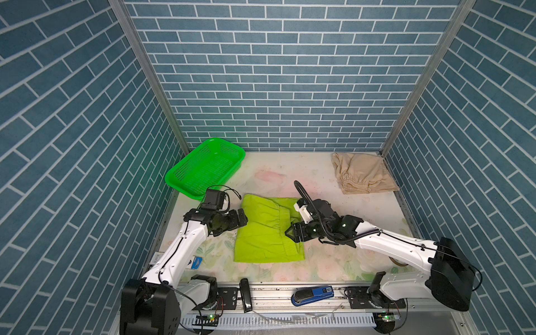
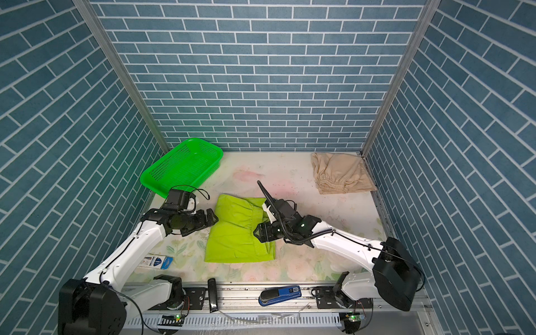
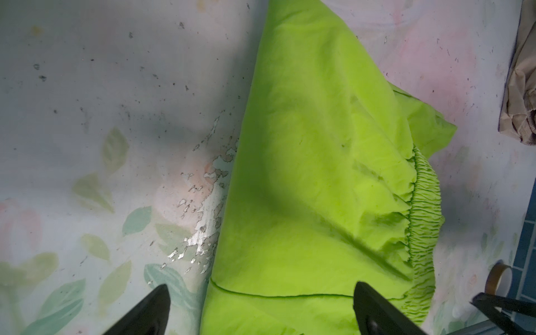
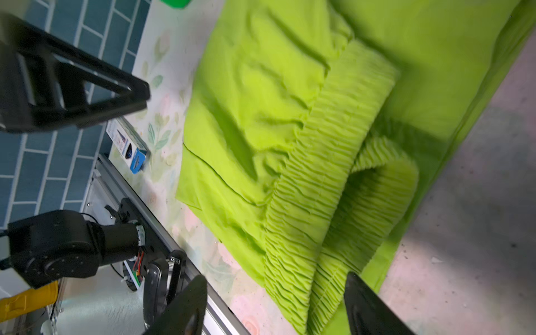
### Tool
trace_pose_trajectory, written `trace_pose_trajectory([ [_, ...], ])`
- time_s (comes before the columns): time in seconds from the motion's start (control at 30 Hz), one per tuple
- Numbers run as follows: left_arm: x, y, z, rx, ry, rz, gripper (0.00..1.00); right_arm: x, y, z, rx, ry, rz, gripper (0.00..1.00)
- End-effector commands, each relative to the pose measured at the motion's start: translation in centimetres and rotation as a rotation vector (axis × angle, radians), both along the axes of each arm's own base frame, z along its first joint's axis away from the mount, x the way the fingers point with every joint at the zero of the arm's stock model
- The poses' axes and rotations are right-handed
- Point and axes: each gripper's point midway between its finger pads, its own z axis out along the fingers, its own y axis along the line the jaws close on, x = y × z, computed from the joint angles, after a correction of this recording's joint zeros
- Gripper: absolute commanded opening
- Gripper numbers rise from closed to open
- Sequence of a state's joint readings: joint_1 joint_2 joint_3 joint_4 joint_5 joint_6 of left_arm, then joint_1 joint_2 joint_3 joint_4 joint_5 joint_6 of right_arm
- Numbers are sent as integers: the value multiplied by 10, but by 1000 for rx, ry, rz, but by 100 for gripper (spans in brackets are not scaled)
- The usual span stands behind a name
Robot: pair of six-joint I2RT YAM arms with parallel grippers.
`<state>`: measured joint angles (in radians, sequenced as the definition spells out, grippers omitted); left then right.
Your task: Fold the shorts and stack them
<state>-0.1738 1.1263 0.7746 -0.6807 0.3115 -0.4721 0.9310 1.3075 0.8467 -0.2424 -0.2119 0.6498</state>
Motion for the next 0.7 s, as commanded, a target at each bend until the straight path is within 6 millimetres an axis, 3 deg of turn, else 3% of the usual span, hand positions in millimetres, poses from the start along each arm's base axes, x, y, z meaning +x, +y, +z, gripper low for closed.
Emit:
trace_pose_trajectory([
  [0.0, 7, -7, 11, 5, -41, -27, 100, 21, -14, 11, -34, -52, -74, 71],
  [0.13, 10, -23, 21, -8, -111, -81, 100, 28, 15, 24, 21, -110, 38, 46],
  [0.2, 10, -32, 16, -50, -124, -79, 100, 27, 32, 15, 49, -81, 96, 36],
  [0.3, 6, -41, 0, -86, -110, -73, 100, 24, 49, -12, 60, -15, 150, 32],
  [0.43, -3, -46, -17, -51, -109, -91, 100, 25, 37, -67, -30, 81, 133, 26],
  [0.5, -5, -51, -20, -47, -121, -109, 100, 24, 30, -83, -32, 117, 114, 24],
  [0.6, -11, -53, -34, -16, -102, -128, 100, 23, 24, -93, -58, 131, 113, 23],
  [0.67, -17, -49, -47, 12, -64, -130, 100, 22, 26, -86, -72, 126, 145, 24],
])
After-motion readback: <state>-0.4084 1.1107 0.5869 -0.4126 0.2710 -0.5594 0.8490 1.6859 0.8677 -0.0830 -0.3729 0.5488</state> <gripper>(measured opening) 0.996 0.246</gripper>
